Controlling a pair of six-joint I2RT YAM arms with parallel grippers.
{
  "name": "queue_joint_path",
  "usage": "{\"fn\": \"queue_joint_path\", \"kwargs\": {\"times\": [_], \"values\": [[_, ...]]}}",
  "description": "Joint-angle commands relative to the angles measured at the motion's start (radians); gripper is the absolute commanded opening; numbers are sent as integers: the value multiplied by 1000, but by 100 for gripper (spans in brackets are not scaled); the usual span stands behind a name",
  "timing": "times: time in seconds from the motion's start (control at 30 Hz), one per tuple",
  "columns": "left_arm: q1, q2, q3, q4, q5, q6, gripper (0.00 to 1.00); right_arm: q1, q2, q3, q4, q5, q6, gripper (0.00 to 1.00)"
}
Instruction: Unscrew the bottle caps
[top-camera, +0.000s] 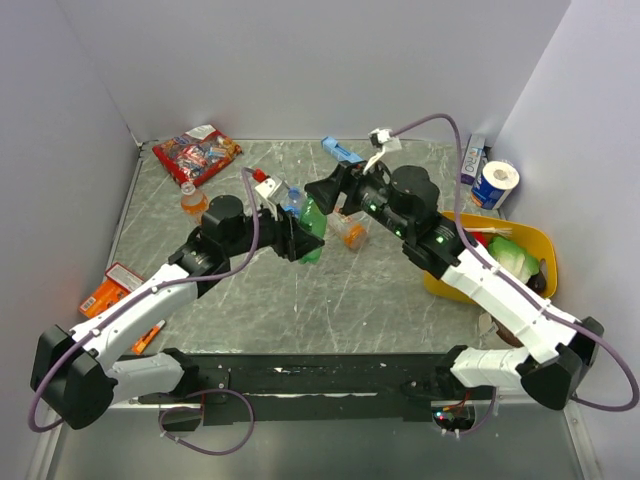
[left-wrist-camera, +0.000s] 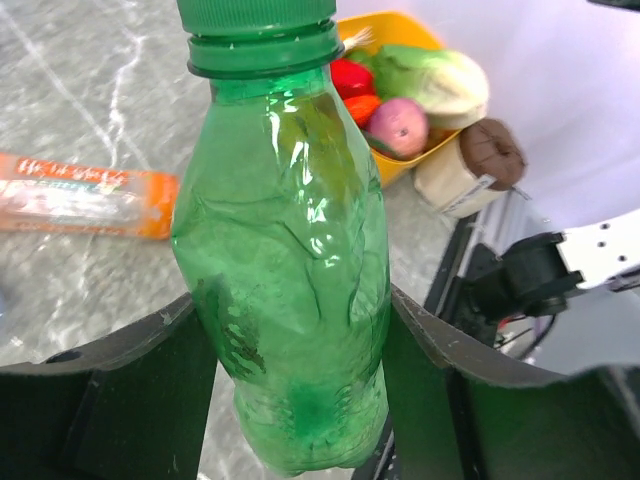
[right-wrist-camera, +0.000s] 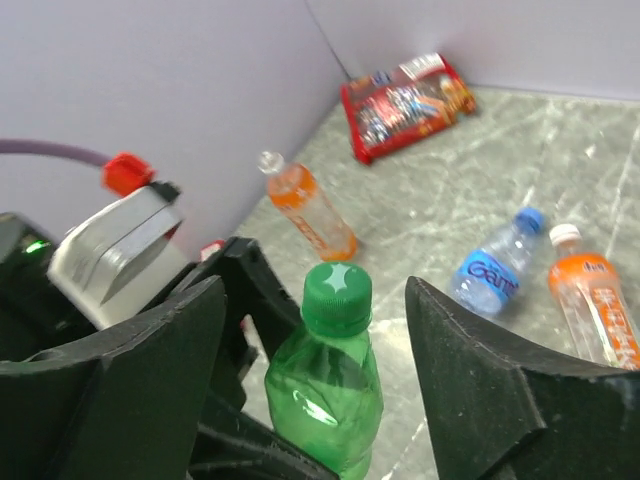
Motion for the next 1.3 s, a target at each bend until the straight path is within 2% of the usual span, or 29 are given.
{"fn": "queue_joint_path", "kwargs": {"times": [0.0, 0.27, 0.43, 0.67, 0.97, 1.07, 1.1, 1.17, 1.2, 1.27], "values": [[-25, -22, 50, -52, -101, 74, 42, -2, 56, 87, -88, -3, -17, 77], [-37, -24, 52, -63, -134, 86, 43, -2, 108, 110, -90, -49, -8, 72], [-41, -24, 53, -67, -140, 95, 42, -7, 109, 87, -50, -90, 2, 61], [-51, -24, 55, -69, -137, 101, 42, -18, 101, 61, -15, -104, 19, 60], [-71, -21, 55, -78, -140, 120, 42, -25, 99, 43, -1, -105, 25, 51], [-83, -19, 56, -84, -147, 130, 43, -30, 99, 40, 2, -108, 25, 41], [-84, -19, 58, -87, -149, 138, 43, -32, 101, 40, 4, -119, 25, 32], [-89, -22, 59, -92, -154, 144, 42, -38, 98, 31, 10, -133, 27, 24], [-90, -24, 59, -92, -154, 149, 42, -44, 98, 27, 21, -141, 30, 16], [-89, -30, 58, -90, -134, 157, 43, -56, 92, 8, 37, -188, 27, 9]]}}
